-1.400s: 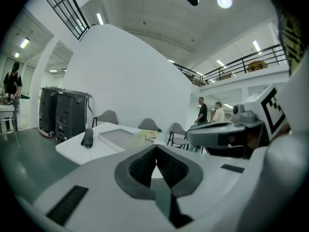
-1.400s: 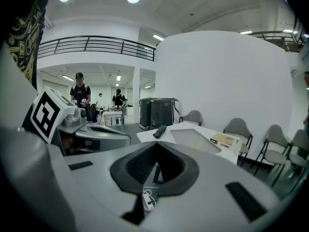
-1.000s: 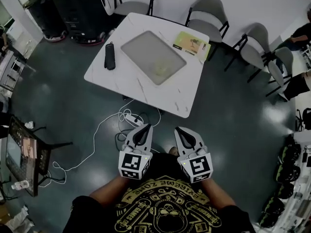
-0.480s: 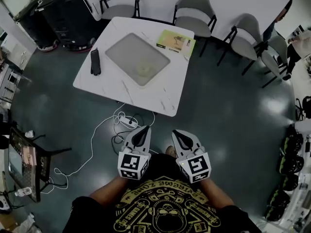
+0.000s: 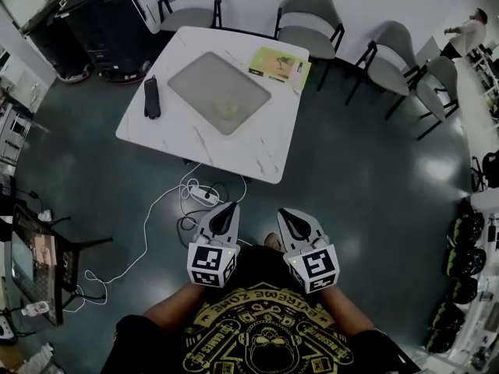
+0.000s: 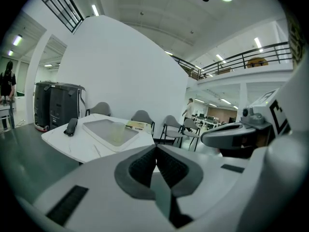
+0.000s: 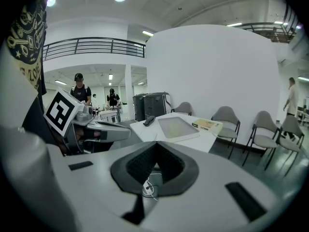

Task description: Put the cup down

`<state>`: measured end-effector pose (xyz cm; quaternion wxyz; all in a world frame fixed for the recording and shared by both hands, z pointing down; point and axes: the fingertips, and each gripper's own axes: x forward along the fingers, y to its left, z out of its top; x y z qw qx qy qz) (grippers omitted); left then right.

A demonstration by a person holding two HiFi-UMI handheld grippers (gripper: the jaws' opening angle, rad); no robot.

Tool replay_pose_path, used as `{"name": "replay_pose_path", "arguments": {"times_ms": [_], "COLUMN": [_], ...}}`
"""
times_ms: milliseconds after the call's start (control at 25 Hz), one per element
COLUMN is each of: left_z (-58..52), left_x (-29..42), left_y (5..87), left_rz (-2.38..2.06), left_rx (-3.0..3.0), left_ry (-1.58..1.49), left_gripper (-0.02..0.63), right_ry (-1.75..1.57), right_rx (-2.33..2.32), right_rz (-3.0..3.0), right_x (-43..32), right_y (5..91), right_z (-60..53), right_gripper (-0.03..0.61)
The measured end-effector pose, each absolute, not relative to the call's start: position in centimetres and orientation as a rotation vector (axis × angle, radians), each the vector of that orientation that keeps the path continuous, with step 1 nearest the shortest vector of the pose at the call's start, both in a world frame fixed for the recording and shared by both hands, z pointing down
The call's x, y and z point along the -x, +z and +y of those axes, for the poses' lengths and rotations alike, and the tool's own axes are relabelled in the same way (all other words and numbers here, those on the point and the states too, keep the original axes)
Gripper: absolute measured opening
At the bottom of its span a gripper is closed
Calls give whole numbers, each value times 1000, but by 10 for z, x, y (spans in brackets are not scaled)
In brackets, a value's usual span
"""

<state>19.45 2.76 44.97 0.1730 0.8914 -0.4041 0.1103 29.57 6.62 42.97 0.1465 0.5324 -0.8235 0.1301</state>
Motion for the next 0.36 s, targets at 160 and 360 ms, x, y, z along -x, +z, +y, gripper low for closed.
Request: {"name": "replay_pose_path", "arguments": {"times_ms": [160, 360], "left_z": [31, 31], "left_x": [-188, -176], "left_y": [450, 449], "left_rz": [-1146, -1142], "left_rx": [-2525, -2527], "left_ry": [300, 293], "left_gripper": [11, 11], "right_ry": [374, 378], "right_rx": [-1533, -1544], "right_rz": [-2361, -2353], "right_x": [-291, -280], "right_y": [429, 429], "right_z": [71, 72], "right_gripper": [5, 5]}}
